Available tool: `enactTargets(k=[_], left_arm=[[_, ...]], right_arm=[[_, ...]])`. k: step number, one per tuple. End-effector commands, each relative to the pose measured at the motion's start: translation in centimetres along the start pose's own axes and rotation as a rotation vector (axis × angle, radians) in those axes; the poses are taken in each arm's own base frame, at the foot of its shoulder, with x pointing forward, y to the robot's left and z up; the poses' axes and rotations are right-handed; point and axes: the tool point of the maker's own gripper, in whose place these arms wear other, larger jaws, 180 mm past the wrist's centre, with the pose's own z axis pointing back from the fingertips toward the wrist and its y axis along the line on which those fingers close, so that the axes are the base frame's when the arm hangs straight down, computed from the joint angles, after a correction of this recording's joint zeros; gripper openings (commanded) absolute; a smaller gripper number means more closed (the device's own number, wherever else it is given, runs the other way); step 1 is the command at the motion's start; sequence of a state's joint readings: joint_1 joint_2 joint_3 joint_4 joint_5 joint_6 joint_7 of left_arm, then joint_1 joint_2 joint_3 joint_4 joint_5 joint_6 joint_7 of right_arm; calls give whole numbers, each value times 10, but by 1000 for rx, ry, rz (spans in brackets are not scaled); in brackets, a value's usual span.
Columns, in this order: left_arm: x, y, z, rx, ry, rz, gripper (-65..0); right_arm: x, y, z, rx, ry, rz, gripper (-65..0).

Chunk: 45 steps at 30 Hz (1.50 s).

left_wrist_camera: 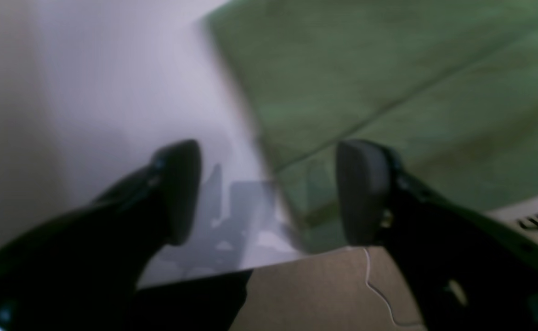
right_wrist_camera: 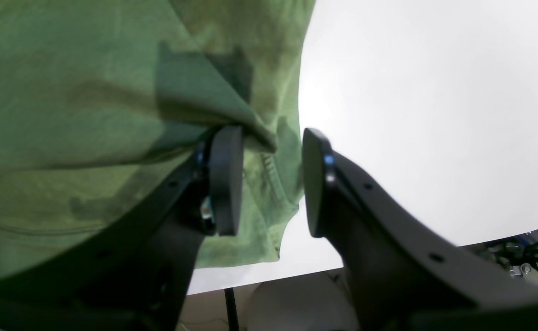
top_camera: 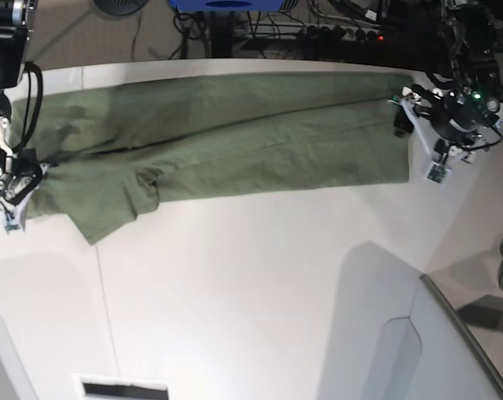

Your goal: Layout the t-shirt on the table in an organized manner, then fold the t-shirt properly

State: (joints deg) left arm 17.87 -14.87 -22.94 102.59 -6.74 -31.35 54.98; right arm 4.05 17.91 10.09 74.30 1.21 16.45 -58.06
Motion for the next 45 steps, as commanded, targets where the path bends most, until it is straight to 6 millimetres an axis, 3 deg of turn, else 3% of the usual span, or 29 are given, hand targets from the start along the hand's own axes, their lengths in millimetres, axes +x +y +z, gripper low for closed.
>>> enactTargets(k=[1, 5, 7, 9, 10, 11, 17, 26, 31, 37, 41, 45], left_arm=[[22, 15, 12, 45, -70, -6, -174], [33, 27, 21, 84, -105, 4, -221], [42, 19, 14, 60, -122, 13, -293], [40, 5, 2, 20, -109, 31, -439], [37, -4, -5, -6, -98, 43, -556], [40, -10, -11, -26, -96, 54, -650], [35, -38, -36, -110, -104, 132, -650], [4, -43, -65, -122, -82, 255, -650], [-1, -44, -68, -127, -71, 263, -650], [-20, -43, -77, -135, -18, 276, -650], [-15, -41, -77, -130, -30, 276, -650], [-1, -34, -75, -119, -60, 277, -650]], right_arm=[[21, -21, 14, -46, -68, -20, -440], [37, -43, 39, -85, -167, -88, -443], [45, -43, 44, -87, -200, -83, -471], [56, -36, 43, -73, -242, -72, -587], [62, -25, 40, -54, -256, -57, -650], [64, -19, 34, -39, -255, -47, -650], [60, -5, 7, 10, -208, -51, -650], [65, 0, -31, 73, -210, -120, -650], [67, -8, -43, 76, -222, -145, -650], [58, -33, -57, 57, -207, -187, -650], [61, -43, -58, 43, -229, -202, -650], [84, -53, -38, 8, -321, -173, -650]])
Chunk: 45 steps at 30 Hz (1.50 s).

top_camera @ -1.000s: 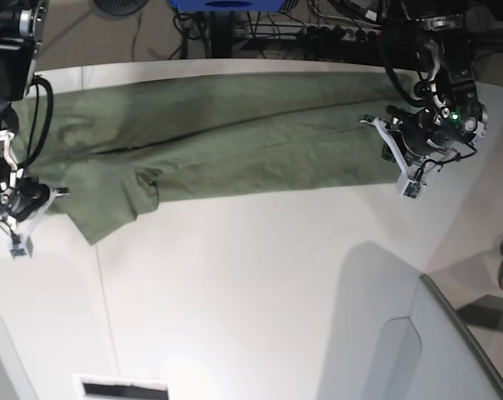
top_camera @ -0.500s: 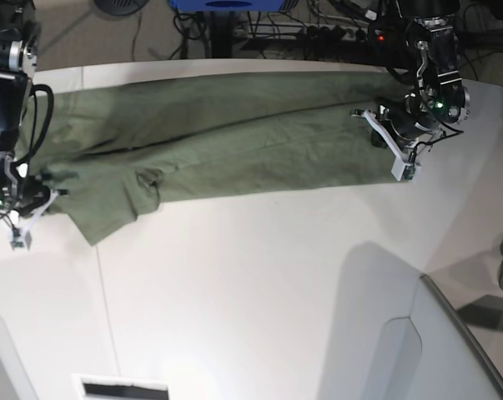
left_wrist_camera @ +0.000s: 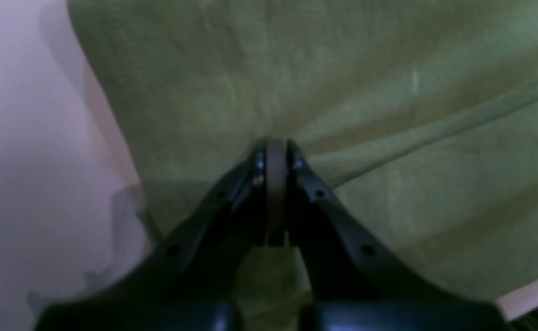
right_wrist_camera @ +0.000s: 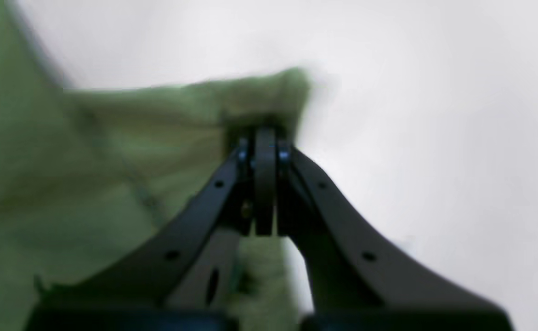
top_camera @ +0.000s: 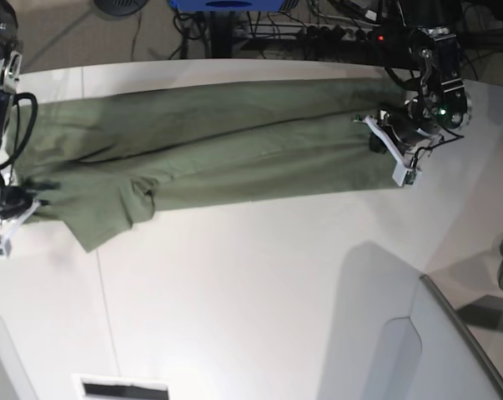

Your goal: Layout the t-shirt on the table in an organized manner, then fold the t-shirt properly

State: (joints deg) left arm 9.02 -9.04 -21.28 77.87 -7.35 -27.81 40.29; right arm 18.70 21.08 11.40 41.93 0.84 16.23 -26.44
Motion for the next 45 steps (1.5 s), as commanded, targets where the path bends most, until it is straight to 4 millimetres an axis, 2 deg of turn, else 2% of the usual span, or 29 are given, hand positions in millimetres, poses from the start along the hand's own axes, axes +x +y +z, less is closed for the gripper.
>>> enactTargets(k=[1, 4, 5, 7, 9, 13, 17, 23, 24, 26, 27, 30, 33, 36, 39, 41, 43, 45], left_arm=[[10, 12, 7, 39, -21, -13, -650], [30, 12, 16, 51, -75, -40, -650], [32, 12, 17, 53, -82, -41, -650], [36, 12, 17, 53, -89, -42, -650], [45, 12, 16, 52, -105, -41, -650], [43, 13, 10, 46, -90, -25, -650], [37, 15, 5, 41, -70, -13, -650], [39, 17, 2, 45, -67, -4, -650], [40, 19, 1, 51, -67, 7, -650], [44, 20, 2, 60, -77, 10, -650], [47, 20, 3, 62, -83, 6, -650], [57, 15, 10, 60, -113, -21, -650], [49, 11, 15, 60, -109, -31, -650], [34, 9, 17, 57, -87, -31, -650], [27, 11, 17, 60, -72, -24, -650], [25, 12, 17, 60, -71, -23, -650], [25, 13, 17, 62, -71, -23, -650], [25, 13, 17, 62, -71, -23, -650]], right_arm=[[34, -18, 13, -37, -100, 10, -650], [47, -15, 23, -45, -126, 36, -650], [44, -15, 22, -45, -109, 36, -650], [52, -12, 23, -40, -118, 32, -650], [54, -3, 22, -23, -122, 29, -650], [54, 2, 16, -8, -103, 13, -650], [37, 7, -1, 23, -36, -35, -650], [30, 0, -9, 17, -69, -60, -650], [31, -2, -8, 14, -70, -61, -650], [48, -7, -1, 0, -123, -50, -650], [59, -8, 5, -7, -161, -39, -650], [74, -6, 31, -35, -275, 35, -650], [68, 11, 47, -33, -253, 78, -650], [50, 20, 48, -20, -142, 92, -650], [54, 44, 45, 22, -159, 78, -645], [72, 53, 48, 39, -180, 65, -575], [76, 65, 43, 65, -152, 48, -483], [83, 72, 38, 86, -139, 30, -468]])
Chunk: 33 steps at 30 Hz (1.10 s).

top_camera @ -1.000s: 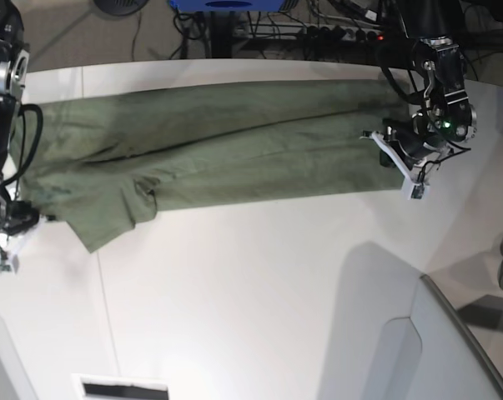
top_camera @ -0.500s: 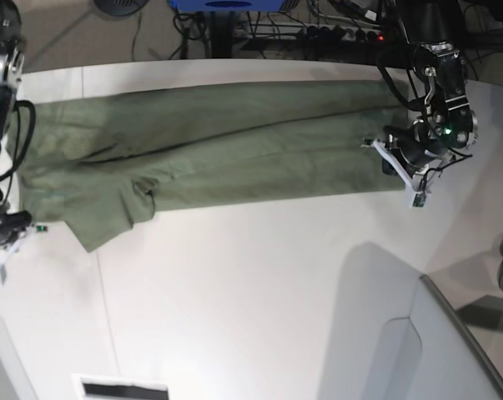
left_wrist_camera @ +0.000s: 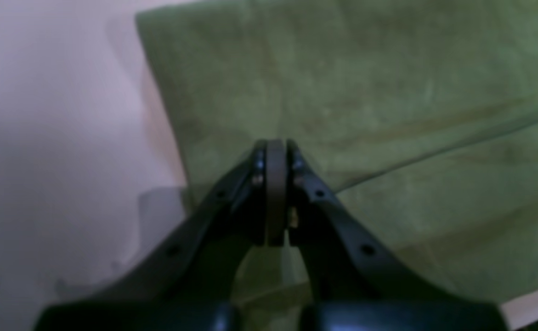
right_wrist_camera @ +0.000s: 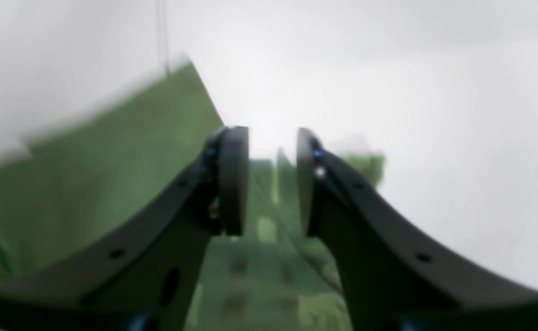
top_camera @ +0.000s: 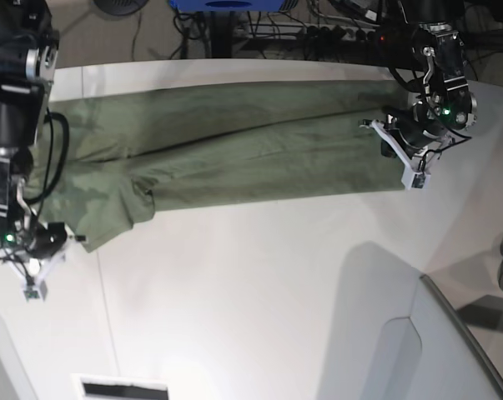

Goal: Layout the t-shirt on the table in an organized manner, then fold the t-shirt properly
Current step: 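Pull the strip's end with the right gripper to straighten the strip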

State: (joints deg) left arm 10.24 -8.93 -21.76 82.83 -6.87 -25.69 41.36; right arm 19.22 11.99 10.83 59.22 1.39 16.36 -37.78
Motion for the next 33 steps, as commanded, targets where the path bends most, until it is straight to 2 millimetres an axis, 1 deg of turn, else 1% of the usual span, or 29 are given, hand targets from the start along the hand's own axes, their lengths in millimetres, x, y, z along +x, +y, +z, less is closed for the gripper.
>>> enactTargets(k=[1, 3, 5, 8, 12, 13, 15, 17, 20, 23, 25, 29, 30, 32, 33], left_arm=[[13, 5, 4, 8, -38, -11, -650], [13, 5, 4, 8, -38, -11, -650], [13, 6, 4, 9, -38, -12, -650], [13, 7, 4, 11, -37, -13, -650], [12, 7, 4, 12, -36, -13, -650], [12, 8, 4, 14, -34, -15, -650], [12, 8, 4, 14, -34, -15, -650], [13, 8, 4, 14, -36, -15, -650], [13, 8, 4, 15, -35, -16, -650], [14, 8, 4, 15, -38, -16, -650], [15, 8, 4, 15, -40, -16, -650], [17, 8, 3, 16, -44, -16, -650], [17, 8, 3, 16, -44, -16, -650], [18, 8, 3, 16, -46, -16, -650], [18, 9, 4, 17, -46, -17, -650]], right_arm=[[14, -8, 1, -12, -18, -5, -461], [14, -2, -9, 11, 16, -19, -455], [6, 14, -21, 65, 75, 8, -429], [5, 30, -30, 147, 90, 30, -392], [2, 36, -35, 171, 92, 16, -327], [0, 37, -36, 178, 96, 16, -320], [-2, 38, -38, 181, 91, 11, -329], [-6, 40, -40, 187, 88, 3, -360], [-12, 41, -42, 192, 99, -3, -443], [-13, 41, -42, 189, 101, -4, -549], [-13, 41, -42, 189, 102, -4, -650], [-4, 39, -40, 183, 81, 6, -650], [0, 38, -37, 177, 73, 15, -650], [0, 33, -29, 156, 73, 44, -650], [7, 30, -22, 140, 50, 60, -650]])
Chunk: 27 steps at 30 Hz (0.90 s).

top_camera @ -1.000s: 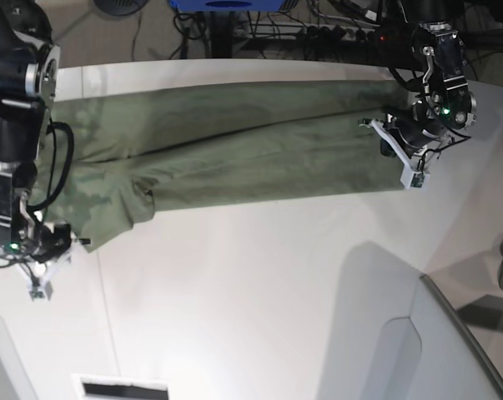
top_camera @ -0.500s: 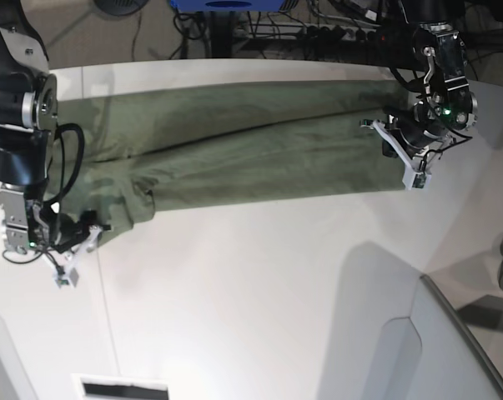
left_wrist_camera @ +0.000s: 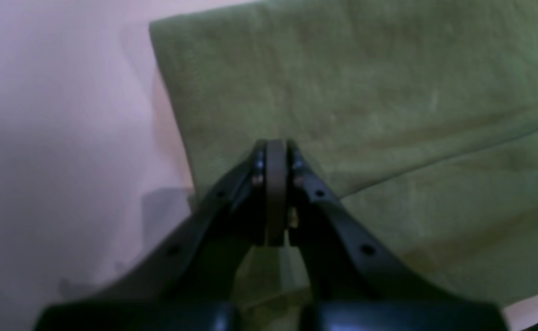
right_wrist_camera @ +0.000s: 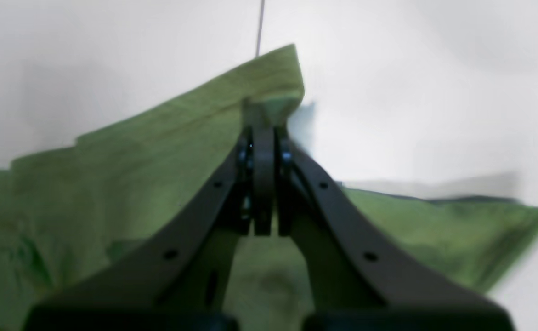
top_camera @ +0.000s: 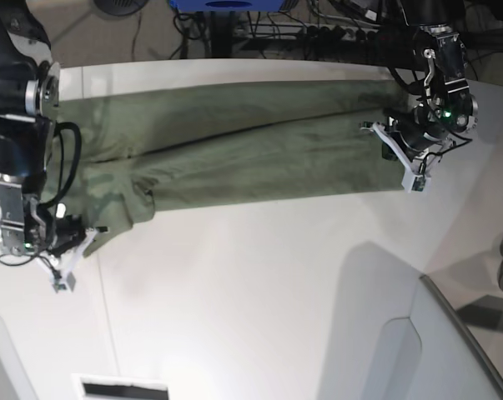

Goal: Layout the t-shirt on the table in an organized manner, then fold the t-shirt properly
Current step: 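Pull the strip's end with the right gripper to straighten the strip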

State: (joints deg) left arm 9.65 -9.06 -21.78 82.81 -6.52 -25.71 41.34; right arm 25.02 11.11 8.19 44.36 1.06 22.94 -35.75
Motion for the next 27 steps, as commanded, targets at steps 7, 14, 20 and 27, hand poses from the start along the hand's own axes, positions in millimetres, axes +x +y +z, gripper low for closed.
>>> enactTargets(k=[7, 14, 20, 27], left_arm=[[13, 7, 4, 12, -37, -12, -650], [9, 10, 2, 13, -20, -16, -650], [3, 17, 1, 20, 1, -24, -650], [3, 18, 1, 21, 1, -25, -650]], right_arm=[[3, -6, 44, -83, -18, 70, -650], [-34, -5, 80, -143, 22, 69, -650], [-65, -1, 104, -181, 63, 106, -650], [-107, 6, 99, -156, 133, 31, -650]])
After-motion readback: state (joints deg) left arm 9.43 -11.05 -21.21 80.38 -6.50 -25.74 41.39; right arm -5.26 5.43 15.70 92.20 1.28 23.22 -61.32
